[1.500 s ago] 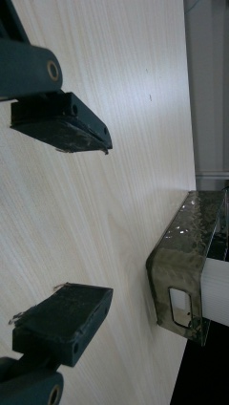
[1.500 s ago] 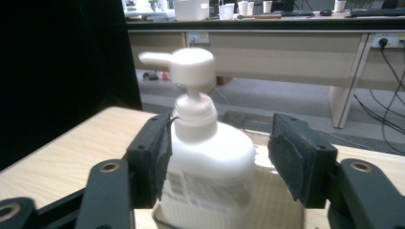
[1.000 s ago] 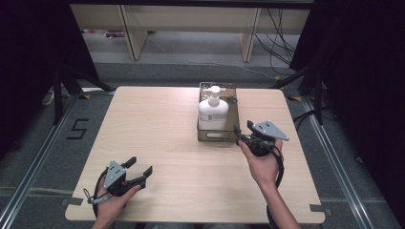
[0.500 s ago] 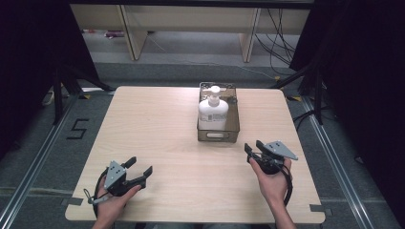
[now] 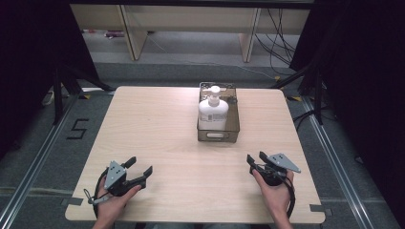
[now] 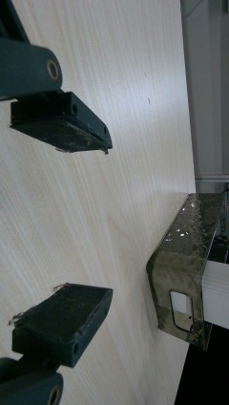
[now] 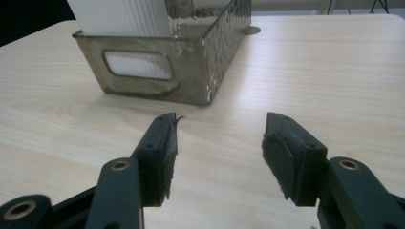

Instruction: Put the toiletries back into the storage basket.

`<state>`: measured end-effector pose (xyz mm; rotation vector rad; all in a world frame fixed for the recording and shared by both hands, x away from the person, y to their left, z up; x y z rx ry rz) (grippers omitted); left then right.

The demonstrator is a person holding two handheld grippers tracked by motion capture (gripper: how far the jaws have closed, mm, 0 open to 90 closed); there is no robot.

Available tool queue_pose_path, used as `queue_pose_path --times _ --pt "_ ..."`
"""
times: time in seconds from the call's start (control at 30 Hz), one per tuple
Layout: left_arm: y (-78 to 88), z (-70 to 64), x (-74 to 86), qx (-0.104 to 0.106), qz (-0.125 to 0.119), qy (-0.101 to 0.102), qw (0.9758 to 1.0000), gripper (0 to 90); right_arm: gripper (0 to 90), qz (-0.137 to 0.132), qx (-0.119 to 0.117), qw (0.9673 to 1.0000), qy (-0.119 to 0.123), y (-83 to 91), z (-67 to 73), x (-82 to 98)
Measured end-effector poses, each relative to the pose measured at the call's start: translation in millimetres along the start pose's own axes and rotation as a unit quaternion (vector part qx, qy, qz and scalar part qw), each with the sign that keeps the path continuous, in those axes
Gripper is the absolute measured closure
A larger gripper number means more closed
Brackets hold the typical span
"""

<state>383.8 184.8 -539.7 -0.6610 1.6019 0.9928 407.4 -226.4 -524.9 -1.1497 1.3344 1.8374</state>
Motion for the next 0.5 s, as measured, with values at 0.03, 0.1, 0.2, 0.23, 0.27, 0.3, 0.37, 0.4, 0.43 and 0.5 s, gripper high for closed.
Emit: queue_pose_path --times 0.03,0.1,0.2,0.23,0.27,0.3,0.37,0.4,0.43,0.5 --pt "0.1 0.3 0.0 -0.001 0.0 0.0 1.0 24.0 45.6 0.003 0.003 0.9999 -0.01 0.8 -0.1 7.2" --pt "0.0 0.4 0.0 -0.002 0.0 0.001 1.0 23.7 45.6 0.002 -0.003 1.0 0.0 0.1 -1.9 10.2" --pt "-0.2 0.1 0.1 -0.003 0.001 -0.001 1.0 23.6 45.3 0.002 0.004 0.9999 -0.017 2.3 0.1 18.2" --pt "-0.2 -0.1 0.1 -0.002 0.001 -0.001 1.0 23.6 45.4 0.001 -0.004 1.0 -0.002 2.5 -1.3 19.4" --pt "-0.2 -0.1 0.1 -0.002 0.001 -0.001 1.0 23.5 45.4 0.005 -0.001 1.0 -0.008 3.8 0.3 21.0" --pt "-0.3 0.0 0.1 -0.002 0.001 -0.001 1.0 23.5 45.3 0.007 -0.005 1.0 -0.004 3.7 -0.6 22.6" --pt "-0.6 0.1 0.1 -0.003 0.001 0.001 1.0 23.5 45.2 0.004 0.001 1.0 -0.008 4.2 1.0 24.0" --pt "-0.7 0.0 0.1 -0.002 0.001 0.001 1.0 23.4 45.1 -0.002 0.012 0.9999 0.007 4.6 -2.0 23.3" --pt "-0.7 0.0 0.0 -0.002 0.002 -0.001 1.0 23.4 44.8 -0.002 -0.001 0.9999 -0.011 5.4 1.7 23.2" --pt "-0.9 0.1 0.0 -0.002 0.002 -0.002 1.0 23.4 44.0 -0.002 0.01 1.0 -0.001 5.8 -1.5 23.3"
Point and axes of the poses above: each handheld gripper's, and its own axes: y roughly backward along the jaws, x roughly out of its underside, z roughly to its left, the point moved 7 cm from there along -y, roughly forward along the jaws, and after that the axes turned 1 degree about z, right-handed, at the moved point
